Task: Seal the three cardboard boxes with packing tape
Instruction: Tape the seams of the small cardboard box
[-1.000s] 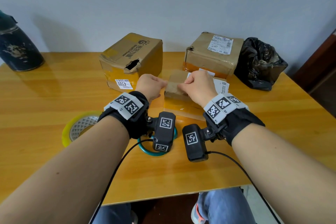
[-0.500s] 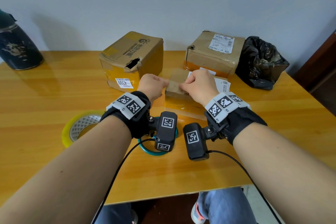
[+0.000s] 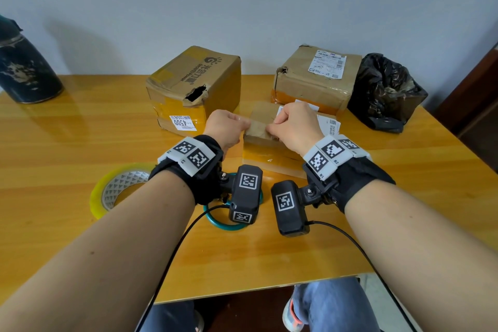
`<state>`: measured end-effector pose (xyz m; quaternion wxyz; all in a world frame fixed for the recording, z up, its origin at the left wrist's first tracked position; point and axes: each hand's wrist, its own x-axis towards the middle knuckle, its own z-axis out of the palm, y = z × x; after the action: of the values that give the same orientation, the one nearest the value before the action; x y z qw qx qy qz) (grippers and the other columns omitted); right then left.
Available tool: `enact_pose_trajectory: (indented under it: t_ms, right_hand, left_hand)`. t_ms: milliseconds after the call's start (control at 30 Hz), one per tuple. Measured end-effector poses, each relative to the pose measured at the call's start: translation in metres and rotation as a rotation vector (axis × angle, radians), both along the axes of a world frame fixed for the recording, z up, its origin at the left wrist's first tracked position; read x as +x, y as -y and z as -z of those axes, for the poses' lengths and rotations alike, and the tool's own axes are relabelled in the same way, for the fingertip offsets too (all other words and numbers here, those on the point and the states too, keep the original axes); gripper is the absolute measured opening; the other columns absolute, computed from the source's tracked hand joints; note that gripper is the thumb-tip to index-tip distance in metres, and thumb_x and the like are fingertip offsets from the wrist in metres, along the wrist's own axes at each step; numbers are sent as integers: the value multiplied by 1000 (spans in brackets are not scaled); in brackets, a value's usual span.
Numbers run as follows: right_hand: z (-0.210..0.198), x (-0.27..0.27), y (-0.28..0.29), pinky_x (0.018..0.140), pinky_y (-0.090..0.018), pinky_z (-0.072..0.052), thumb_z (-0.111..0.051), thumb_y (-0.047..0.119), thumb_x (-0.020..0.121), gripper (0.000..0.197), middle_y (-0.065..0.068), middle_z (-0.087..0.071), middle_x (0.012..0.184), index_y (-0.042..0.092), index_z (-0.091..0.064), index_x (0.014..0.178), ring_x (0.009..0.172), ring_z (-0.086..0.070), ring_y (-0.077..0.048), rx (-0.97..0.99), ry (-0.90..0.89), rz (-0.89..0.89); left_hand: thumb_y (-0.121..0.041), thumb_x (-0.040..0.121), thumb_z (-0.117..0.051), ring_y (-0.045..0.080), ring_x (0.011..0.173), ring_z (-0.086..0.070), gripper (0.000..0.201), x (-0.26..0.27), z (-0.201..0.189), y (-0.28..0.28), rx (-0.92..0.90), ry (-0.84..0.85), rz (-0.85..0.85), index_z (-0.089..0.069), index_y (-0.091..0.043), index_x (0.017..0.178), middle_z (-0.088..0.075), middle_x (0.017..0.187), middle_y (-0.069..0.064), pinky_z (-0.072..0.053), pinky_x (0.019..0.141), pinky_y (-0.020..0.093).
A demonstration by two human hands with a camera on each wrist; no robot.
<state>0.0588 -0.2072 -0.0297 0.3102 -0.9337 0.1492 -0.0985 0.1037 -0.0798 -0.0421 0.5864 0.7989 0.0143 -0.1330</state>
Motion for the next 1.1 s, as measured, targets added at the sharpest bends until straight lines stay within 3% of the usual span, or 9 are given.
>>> enact_pose_trajectory:
  t_ms: [167,400,500,600,667,767,933,1100]
  right_hand:
    - [1,2,0,71,-27,-45,-72,14,81,30,7,-54,61,18,-55,57,75,-57,-14,-1,-4,5]
    - [3,4,1,73,-29,-48,-71,12,80,30,7,-55,62,18,-55,56,76,-59,-15,-15,-9,8]
    - [4,5,2,77,-27,-47,-70,12,80,25,6,-55,60,15,-59,58,79,-60,-14,-23,-14,4]
    - [4,5,2,80,-23,-42,-69,12,81,19,6,-55,57,11,-64,62,82,-62,-14,-17,-19,6]
    - [4,5,1,81,-22,-43,-69,11,80,17,6,-55,57,10,-65,63,79,-62,-15,-14,-19,4]
    - [4,5,2,71,-26,-46,-70,10,78,23,6,-54,57,12,-61,58,73,-60,-15,-6,-14,12]
    - [5,5,2,66,-27,-44,-71,9,78,28,7,-54,57,16,-58,55,70,-58,-13,14,-13,17]
    - [5,5,3,68,-27,-46,-71,9,78,27,7,-55,59,16,-58,56,71,-59,-13,26,-8,25]
  left_hand:
    - [-14,93,-62,12,61,-45,22,1,1,0,8,1,4,-55,-13,72,-49,71,3,-49,73,31]
    - [-13,93,-62,10,61,-45,23,3,5,0,-18,-14,2,-56,-14,71,-49,69,1,-47,60,21]
    - [-14,93,-61,8,66,-47,11,3,7,1,-61,-33,-11,-66,-6,89,-49,72,-1,-48,59,18]
    - [-17,91,-64,7,70,-48,20,4,8,-1,-81,-52,-4,-67,-2,105,-52,77,-1,-49,60,18]
    - [-18,85,-71,10,78,-54,22,5,10,-2,-80,-71,21,-68,-4,102,-61,88,1,-50,63,20]
    - [-16,78,-78,15,89,-62,18,5,11,-2,-79,-91,36,-69,-6,90,-69,100,6,-53,70,23]
    - [-12,77,-78,8,73,-60,15,4,11,-1,-98,-81,42,-64,-12,74,-67,82,0,-50,62,19]
    - [-15,76,-80,9,72,-59,18,3,11,-1,-84,-79,40,-63,-14,71,-66,79,-1,-50,62,21]
